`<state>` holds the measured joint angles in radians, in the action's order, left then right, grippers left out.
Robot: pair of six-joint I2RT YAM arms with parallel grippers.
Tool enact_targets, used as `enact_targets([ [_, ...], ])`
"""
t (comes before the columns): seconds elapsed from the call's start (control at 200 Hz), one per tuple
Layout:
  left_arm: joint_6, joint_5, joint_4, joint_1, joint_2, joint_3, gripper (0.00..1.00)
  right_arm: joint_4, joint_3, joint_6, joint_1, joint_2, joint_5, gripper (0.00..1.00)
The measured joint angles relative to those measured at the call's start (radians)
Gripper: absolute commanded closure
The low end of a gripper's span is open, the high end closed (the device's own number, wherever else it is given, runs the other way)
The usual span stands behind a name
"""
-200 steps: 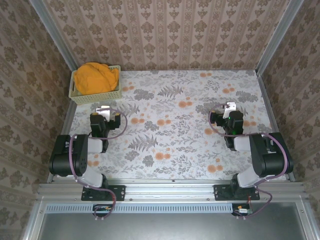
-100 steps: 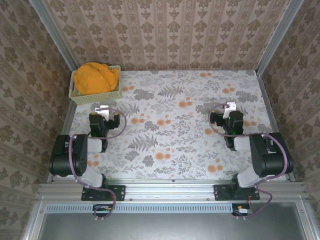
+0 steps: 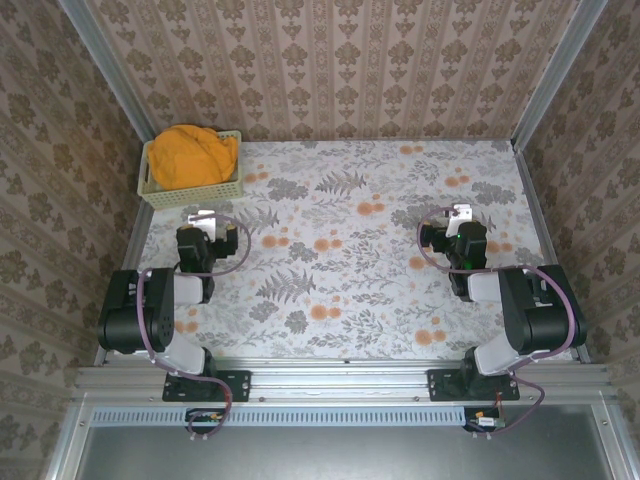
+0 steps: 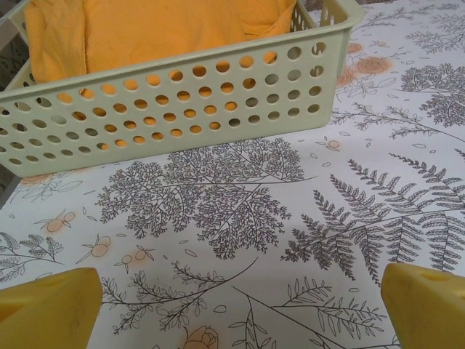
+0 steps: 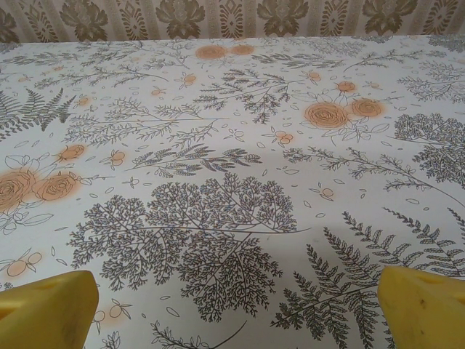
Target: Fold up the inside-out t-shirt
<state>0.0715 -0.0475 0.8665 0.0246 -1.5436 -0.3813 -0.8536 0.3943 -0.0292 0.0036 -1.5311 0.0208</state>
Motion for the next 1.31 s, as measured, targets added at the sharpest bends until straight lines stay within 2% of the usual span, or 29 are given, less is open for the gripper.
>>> enact_targets([
  [0.15, 0.005, 0.006, 0.014, 0.008, 0.012, 0.014, 0.0, 0.008, 0.0, 0.005, 0.003, 0.005, -0.009, 0.0],
  [0.26, 0.02, -0.017, 0.024, 0.06, 0.137, 0.097, 0.0, 0.07, -0.002, 0.03, 0.027, 0.076, -0.011, 0.0],
  [0.415, 0.045, -0.03, -0.129, 0.15, 0.446, 0.105, 0.0, 0.214, -0.001, 0.06, 0.088, 0.354, -0.011, 0.0],
  [0.505, 0.033, -0.012, -0.262, 0.185, 0.581, 0.011, 0.0, 0.32, 0.028, 0.05, 0.101, 0.527, -0.04, 0.0],
  [0.595, -0.04, -0.029, -0.405, 0.193, 0.626, -0.124, 0.0, 0.441, 0.1, 0.001, 0.101, 0.642, -0.06, 0.0],
  [0.73, -0.237, -0.129, -0.692, 0.183, 0.573, -0.398, 0.0, 0.673, 0.269, -0.126, 0.102, 0.72, -0.031, 0.0],
  [0.815, -0.316, -0.132, -0.823, 0.142, 0.533, -0.512, 0.0, 0.78, 0.349, -0.196, 0.096, 0.737, -0.024, 0.0],
  [1.04, -0.478, -0.098, -0.92, -0.023, 0.483, -0.53, 0.0, 0.88, 0.323, -0.334, 0.071, 0.768, -0.063, 0.0],
  [1.125, -0.513, -0.105, -0.985, -0.068, 0.358, -0.615, 0.0, 0.911, 0.323, -0.362, 0.071, 0.745, -0.077, 0.0],
  [1.305, -0.538, -0.086, -1.054, -0.07, -0.01, -0.887, 0.0, 0.985, 0.347, -0.397, 0.071, 0.653, -0.092, 0.0],
])
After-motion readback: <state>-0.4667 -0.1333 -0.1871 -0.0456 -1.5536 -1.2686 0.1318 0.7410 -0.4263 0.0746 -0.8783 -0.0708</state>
